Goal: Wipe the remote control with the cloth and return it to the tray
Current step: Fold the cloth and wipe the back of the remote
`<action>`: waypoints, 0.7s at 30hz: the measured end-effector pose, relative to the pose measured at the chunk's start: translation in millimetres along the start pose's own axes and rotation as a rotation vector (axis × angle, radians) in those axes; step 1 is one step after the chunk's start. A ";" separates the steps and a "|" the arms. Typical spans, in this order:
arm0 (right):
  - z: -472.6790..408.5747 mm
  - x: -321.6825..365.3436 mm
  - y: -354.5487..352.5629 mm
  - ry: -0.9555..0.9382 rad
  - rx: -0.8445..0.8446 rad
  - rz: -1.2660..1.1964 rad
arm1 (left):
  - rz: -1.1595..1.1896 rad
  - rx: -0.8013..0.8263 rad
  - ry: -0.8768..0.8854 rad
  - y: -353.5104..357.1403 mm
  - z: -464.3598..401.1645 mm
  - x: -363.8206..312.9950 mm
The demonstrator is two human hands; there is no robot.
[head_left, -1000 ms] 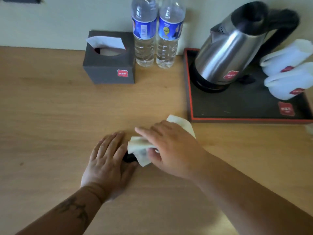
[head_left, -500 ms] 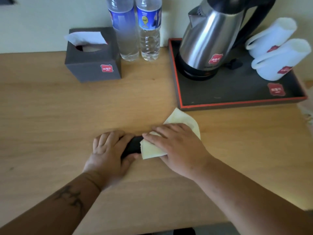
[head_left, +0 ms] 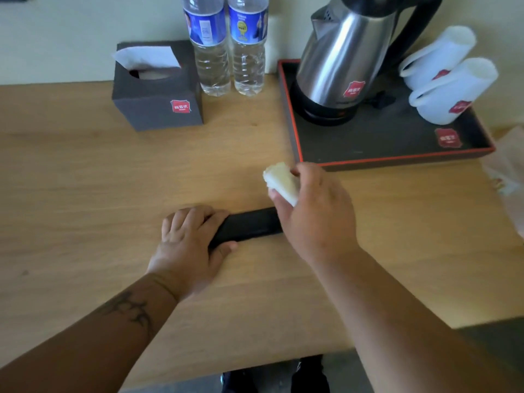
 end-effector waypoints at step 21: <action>29.7 -41.5 15.8 0.059 0.056 0.086 | 0.039 -0.006 0.008 1.2 0.6 0.7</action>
Point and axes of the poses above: each hand's wrist, its own z-axis away from the middle knuckle, its own y-axis out of the palm, x = y × z, the point moved 4 cm from there along -z, towards the middle knuckle, and after that the axes turned 7 degrees about x, right-handed, at the moved point
